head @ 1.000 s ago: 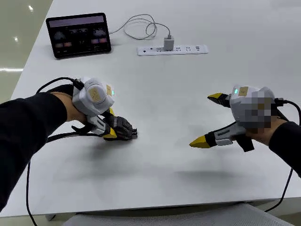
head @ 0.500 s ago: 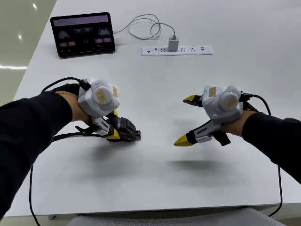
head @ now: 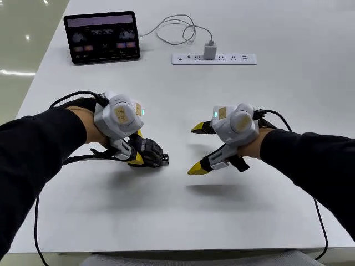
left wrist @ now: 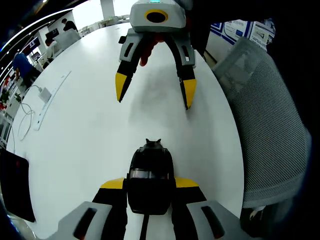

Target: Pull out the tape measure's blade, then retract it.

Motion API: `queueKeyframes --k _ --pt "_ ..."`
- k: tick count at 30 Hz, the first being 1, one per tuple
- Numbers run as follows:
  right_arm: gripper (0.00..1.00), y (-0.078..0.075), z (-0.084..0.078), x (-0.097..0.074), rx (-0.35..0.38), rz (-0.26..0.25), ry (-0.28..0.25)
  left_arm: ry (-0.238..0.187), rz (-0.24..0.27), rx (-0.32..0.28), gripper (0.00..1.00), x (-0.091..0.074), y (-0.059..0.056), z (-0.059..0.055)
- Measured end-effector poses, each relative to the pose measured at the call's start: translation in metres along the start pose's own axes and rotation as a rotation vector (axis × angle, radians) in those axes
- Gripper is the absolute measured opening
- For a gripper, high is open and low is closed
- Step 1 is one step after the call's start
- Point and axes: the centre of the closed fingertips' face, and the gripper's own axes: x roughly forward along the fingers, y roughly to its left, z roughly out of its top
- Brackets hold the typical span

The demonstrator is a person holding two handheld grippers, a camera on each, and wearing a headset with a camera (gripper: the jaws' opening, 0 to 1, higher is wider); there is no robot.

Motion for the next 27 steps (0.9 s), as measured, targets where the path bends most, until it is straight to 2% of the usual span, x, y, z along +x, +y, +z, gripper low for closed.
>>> queueKeyframes --k 4,8,13,21,26,27 --pt "0.57 0.0 0.003 0.014 -0.004 0.023 0.004 -0.012 -0.01 -0.009 0.3 0.0 0.001 0.001" --pt "0.44 0.003 0.009 0.026 0.0 0.048 0.002 -0.012 -0.009 -0.009 0.3 0.001 0.0 0.001" --pt "0.37 0.007 0.013 0.041 -0.009 0.068 0.015 -0.02 -0.004 -0.016 0.3 0.001 0.0 0.002" --pt "0.23 0.01 0.017 0.052 -0.03 0.076 0.025 -0.031 -0.002 -0.024 0.3 0.0 -0.001 0.002" --pt "0.15 0.01 0.017 0.059 -0.032 0.067 0.034 -0.035 -0.001 -0.026 0.3 0.0 -0.001 0.002" --pt "0.12 0.008 0.019 0.061 -0.046 0.053 0.031 -0.036 0.0 -0.027 0.3 0.0 -0.001 0.002"
